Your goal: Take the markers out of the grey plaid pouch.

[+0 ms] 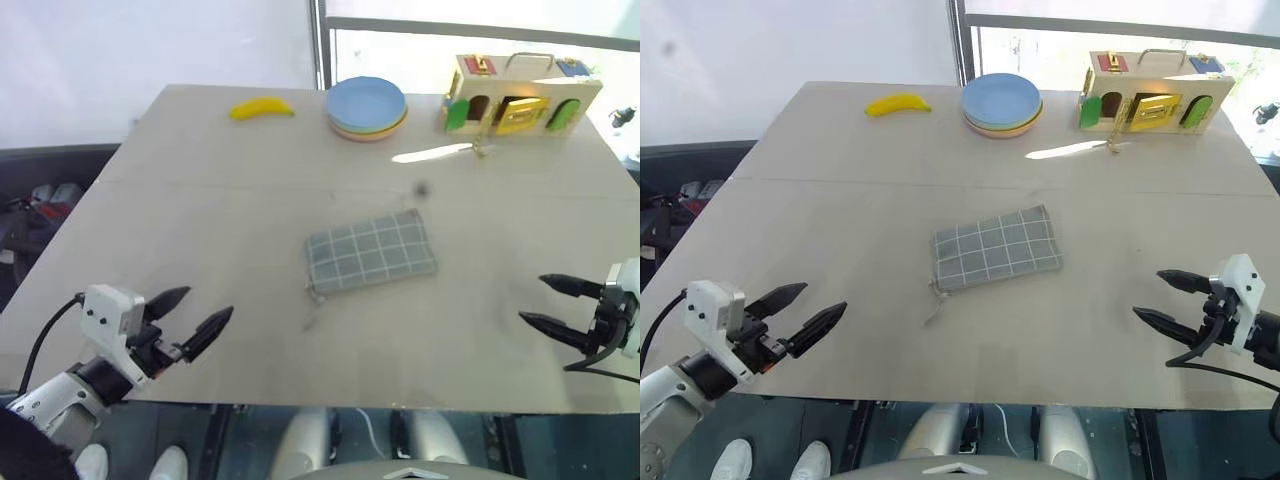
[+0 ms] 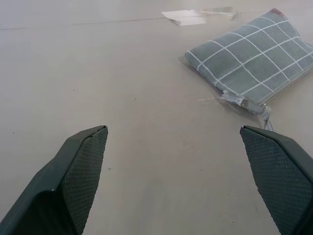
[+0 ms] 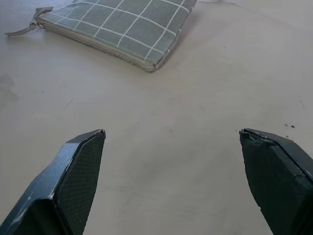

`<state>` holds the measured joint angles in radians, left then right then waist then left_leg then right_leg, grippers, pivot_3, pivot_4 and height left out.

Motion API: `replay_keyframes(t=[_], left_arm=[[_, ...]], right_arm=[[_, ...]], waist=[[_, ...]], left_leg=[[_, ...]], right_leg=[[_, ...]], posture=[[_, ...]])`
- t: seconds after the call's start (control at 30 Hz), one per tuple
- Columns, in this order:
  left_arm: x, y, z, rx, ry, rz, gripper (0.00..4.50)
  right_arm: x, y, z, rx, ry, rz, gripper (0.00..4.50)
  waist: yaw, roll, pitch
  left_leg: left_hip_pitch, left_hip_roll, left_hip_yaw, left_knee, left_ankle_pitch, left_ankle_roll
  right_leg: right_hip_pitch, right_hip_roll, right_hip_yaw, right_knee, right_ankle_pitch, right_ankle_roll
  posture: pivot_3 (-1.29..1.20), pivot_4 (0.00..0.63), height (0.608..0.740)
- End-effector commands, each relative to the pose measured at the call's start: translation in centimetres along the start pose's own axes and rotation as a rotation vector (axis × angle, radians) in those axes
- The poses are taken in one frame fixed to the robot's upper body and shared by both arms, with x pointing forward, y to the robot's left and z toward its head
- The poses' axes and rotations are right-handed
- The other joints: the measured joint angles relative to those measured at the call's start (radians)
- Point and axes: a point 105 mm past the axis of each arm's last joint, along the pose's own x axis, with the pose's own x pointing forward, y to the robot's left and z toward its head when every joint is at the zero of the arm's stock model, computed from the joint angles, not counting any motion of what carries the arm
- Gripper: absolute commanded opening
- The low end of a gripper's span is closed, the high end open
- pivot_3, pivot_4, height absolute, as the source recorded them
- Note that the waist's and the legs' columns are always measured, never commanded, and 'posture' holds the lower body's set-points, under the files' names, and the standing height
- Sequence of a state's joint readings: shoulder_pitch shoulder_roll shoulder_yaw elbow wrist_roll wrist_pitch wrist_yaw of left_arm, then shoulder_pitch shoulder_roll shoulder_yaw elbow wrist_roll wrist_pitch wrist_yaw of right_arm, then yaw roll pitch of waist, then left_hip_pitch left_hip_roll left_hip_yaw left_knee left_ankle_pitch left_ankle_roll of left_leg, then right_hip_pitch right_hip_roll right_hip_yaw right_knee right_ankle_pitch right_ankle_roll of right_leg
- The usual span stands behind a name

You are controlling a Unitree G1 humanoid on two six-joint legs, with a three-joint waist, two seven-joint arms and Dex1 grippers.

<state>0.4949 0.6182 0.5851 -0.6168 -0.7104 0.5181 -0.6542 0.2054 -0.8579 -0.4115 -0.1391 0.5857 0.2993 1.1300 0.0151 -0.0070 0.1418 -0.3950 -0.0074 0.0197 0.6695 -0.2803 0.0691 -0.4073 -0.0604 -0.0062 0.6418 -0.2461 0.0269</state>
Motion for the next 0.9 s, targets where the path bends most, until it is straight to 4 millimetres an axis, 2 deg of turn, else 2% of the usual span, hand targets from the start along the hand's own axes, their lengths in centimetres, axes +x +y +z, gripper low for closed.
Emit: replay_keyframes(t=[0.03, 0.2, 0.33, 0.8, 0.87, 0.9], left_arm=[[-0.1, -0.4, 0.5, 0.01, -0.02, -0.003, 4.5], [-0.2, -0.1, 0.4, -0.007, -0.024, 0.029, 4.5], [-0.1, -0.5, 0.1, 0.021, -0.004, 0.014, 4.5], [0.3, -1.2, -0.7, 0.045, 0.012, -0.01, 4.5], [0.3, -1.4, -0.7, 0.083, 0.022, -0.032, 4.5], [0.4, -1.7, -0.9, 0.224, 0.068, -0.097, 4.5]], right_arm=[[-1.0, -0.7, 0.8, -0.026, -0.039, -0.019, 4.45], [-1.3, -0.9, 0.3, -0.026, -0.049, -0.015, 4.45], [-0.8, -0.3, -0.1, -0.015, -0.04, 0.003, 4.45], [-0.4, 0.5, 0.5, 0.002, -0.037, 0.018, 4.45], [-0.4, 0.5, 0.5, 0.006, -0.036, 0.022, 4.45], [-0.4, 0.5, 0.6, 0.004, -0.031, 0.025, 4.45]], waist=[[0.0, 0.0, 0.0], [0.0, 0.0, 0.0], [-0.001, 0.0, 0.0], [0.0, 0.0, 0.0], [0.0, 0.0, 0.0], [0.0, 0.0, 0.0]], left_leg=[[0.0, 0.0, 0.0, 0.0, 0.0, 0.0], [0.0, 0.0, 0.0, 0.0, 0.0, 0.0], [0.0, 0.0, 0.0, 0.0, 0.0, 0.0], [0.0, 0.0, 0.0, 0.0, 0.0, 0.0], [0.0, 0.0, 0.0, 0.0, 0.0, 0.0], [0.0, 0.0, 0.0, 0.0, 0.0, 0.0]], right_leg=[[0.0, 0.0, 0.0, 0.0, 0.0, 0.0], [0.0, -0.001, 0.0, 0.0, 0.0, 0.0], [0.0, -0.001, 0.0, 0.0, 0.0, 0.0], [0.0, -0.001, 0.0, 0.0, 0.0, 0.0], [0.0, -0.001, 0.0, 0.0, 0.0, 0.0], [0.0, -0.001, 0.0, 0.0, 0.0, 0.0]], posture=[[0.0, 0.15, 0.74], [0.0, 0.15, 0.74], [0.0, 0.15, 0.74], [0.0, 0.15, 0.74], [0.0, 0.15, 0.74], [0.0, 0.15, 0.74]])
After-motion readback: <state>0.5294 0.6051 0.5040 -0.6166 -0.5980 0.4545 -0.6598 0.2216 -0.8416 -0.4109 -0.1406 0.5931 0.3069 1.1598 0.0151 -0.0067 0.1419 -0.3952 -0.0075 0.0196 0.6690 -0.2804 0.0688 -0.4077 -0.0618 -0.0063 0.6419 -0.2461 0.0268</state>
